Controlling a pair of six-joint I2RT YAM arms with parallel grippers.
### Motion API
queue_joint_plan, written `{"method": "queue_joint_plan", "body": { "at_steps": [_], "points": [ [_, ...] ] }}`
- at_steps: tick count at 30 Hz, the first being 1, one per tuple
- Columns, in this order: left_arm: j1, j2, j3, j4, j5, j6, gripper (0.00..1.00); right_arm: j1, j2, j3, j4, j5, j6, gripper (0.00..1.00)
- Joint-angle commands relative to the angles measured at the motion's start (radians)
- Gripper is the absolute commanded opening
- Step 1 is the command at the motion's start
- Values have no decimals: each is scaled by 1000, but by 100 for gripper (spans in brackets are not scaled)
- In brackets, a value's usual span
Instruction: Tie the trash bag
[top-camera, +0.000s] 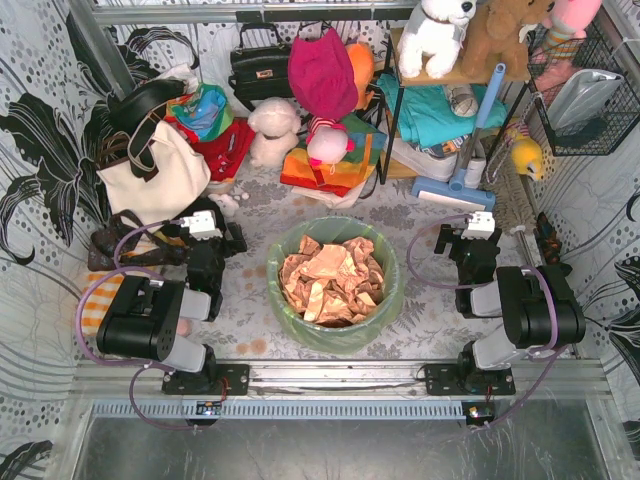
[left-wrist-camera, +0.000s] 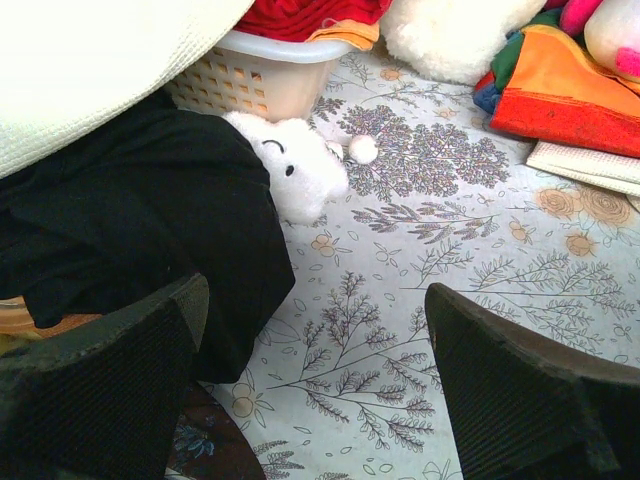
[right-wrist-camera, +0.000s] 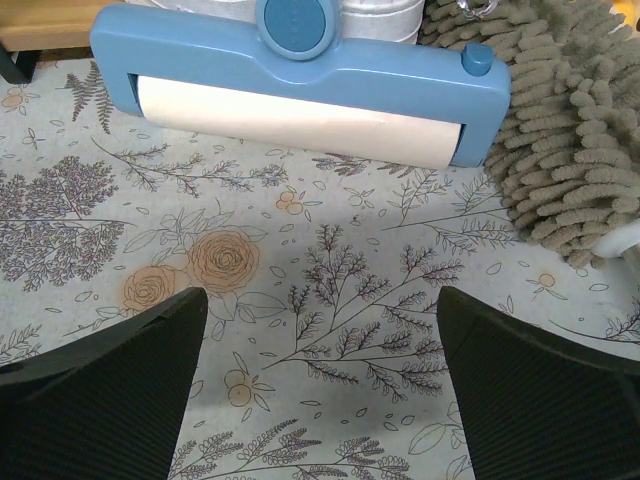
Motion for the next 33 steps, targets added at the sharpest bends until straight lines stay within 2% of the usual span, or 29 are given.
{"method": "queue_joint_plan", "body": {
  "at_steps": [1, 33],
  "points": [
    [7, 1, 13, 47, 0, -1, 98, -6, 4, -8, 43, -8, -9, 97],
    [10, 2, 14, 42, 9, -4, 98, -7, 4, -8, 43, -8, -9, 97]
  ]
}}
